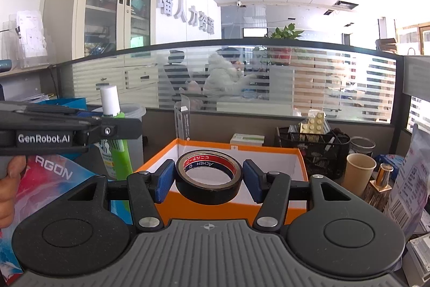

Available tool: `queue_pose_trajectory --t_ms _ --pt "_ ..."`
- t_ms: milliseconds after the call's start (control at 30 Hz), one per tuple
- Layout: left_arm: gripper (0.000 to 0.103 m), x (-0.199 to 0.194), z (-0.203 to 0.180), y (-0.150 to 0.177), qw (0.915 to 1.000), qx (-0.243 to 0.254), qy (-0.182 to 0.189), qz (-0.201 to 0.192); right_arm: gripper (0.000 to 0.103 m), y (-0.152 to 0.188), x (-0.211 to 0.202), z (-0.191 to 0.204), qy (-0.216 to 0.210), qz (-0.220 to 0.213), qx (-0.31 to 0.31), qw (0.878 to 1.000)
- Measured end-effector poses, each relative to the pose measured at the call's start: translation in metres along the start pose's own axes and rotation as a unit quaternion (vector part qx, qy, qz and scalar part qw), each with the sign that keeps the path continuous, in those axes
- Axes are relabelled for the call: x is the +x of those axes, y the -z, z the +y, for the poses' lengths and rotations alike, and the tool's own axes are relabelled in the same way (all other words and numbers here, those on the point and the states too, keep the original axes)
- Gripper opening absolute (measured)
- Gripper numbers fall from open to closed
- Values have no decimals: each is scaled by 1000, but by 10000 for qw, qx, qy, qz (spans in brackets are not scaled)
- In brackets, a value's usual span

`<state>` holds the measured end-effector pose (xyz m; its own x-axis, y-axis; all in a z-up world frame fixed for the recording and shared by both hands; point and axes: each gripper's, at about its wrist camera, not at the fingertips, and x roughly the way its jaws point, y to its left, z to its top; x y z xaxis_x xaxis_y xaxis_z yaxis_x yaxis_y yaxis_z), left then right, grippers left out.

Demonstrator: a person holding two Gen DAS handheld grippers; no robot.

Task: Organize rigid objects
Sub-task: 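Lift and carry the green bottle and tape roll over the orange box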

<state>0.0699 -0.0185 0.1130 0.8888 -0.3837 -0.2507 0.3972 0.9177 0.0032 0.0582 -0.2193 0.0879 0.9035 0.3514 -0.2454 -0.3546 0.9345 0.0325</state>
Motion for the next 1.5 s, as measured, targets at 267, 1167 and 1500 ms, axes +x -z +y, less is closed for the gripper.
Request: queue_pose_trajectory --t_ms 267,1167,1500 --pt "27 10 14 -13 9998 -161 -87 -123 53 -6 7 -3 39 -69 90 9999" --pt "27 86 46 -21 9993 -322 -166 12 53 -18 74 -34 184 29 204 9996" --pt "27 121 55 -7 9986 -363 -150 362 53 -7 113 -51 248 353 317 9986"
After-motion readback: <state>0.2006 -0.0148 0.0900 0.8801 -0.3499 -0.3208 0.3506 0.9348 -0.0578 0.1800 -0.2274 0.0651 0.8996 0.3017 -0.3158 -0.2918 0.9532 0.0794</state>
